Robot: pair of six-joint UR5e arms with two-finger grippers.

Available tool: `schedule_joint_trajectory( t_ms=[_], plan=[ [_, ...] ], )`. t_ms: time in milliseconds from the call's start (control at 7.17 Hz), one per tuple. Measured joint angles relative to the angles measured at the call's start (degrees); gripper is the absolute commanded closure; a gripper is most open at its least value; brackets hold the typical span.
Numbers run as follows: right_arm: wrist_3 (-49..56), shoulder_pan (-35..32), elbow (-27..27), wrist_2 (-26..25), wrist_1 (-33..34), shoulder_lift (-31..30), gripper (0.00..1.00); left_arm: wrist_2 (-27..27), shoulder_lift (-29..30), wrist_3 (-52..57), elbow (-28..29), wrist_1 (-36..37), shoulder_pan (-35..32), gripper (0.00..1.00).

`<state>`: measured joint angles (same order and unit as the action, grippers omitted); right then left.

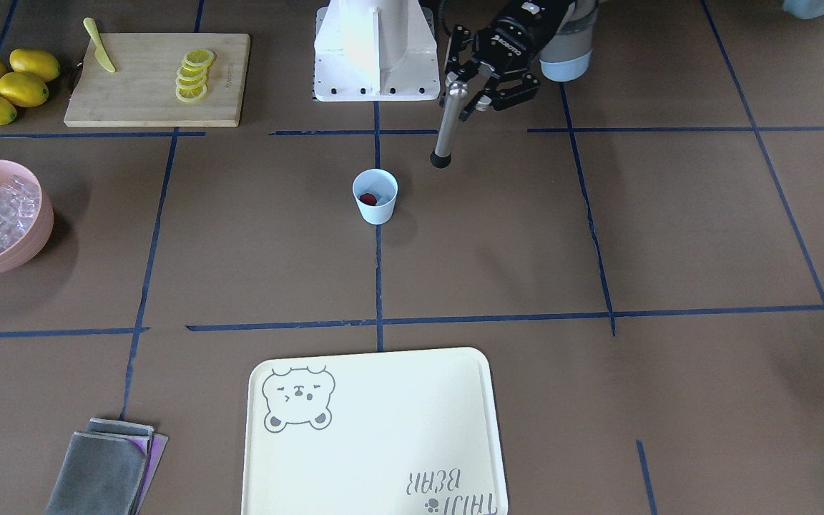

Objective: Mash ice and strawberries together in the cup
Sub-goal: 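Lower the pestle tip into the blue cup with the left gripper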

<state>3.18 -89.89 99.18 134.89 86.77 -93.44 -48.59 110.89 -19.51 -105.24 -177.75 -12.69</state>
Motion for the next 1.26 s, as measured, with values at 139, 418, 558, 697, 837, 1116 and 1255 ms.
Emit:
schedule_joint_trajectory(
  t_ms=[139, 418, 558, 697, 837, 1116, 1255],
  plan=[
    [0.0, 0.1, -0.1, -0.2, 0.1, 0.0, 0.00, 1.3, 2.0, 1.6, 1.0, 0.1, 1.3, 1.00],
    [0.0, 0.5, -0.2, -0.8, 0.2, 0.0, 0.00, 1.9, 4.1, 2.2, 2.6, 0.0, 1.8, 1.00],
    [0.0, 0.7, -0.2, -1.0, 0.2, 0.1, 0.00, 2.0, 6.3, 2.0, 5.3, -0.8, 1.8, 1.00],
    [0.0, 0.9, -0.3, -1.3, 0.2, 0.1, 0.00, 2.1, 8.9, 1.8, 8.7, -2.1, 1.9, 1.00],
    [0.1, 1.0, -0.4, -1.4, 0.2, 0.1, 0.00, 2.3, 10.3, 1.8, 11.0, -3.1, 1.9, 1.00],
    [0.1, 1.1, -0.5, -1.5, 0.2, 0.1, 0.00, 2.7, 11.0, 1.7, 14.6, -5.5, 1.9, 1.00],
    [0.1, 1.2, -0.5, -1.6, 0.2, 0.1, 0.00, 3.0, 11.1, 1.7, 16.9, -7.3, 1.9, 1.00]
  ],
)
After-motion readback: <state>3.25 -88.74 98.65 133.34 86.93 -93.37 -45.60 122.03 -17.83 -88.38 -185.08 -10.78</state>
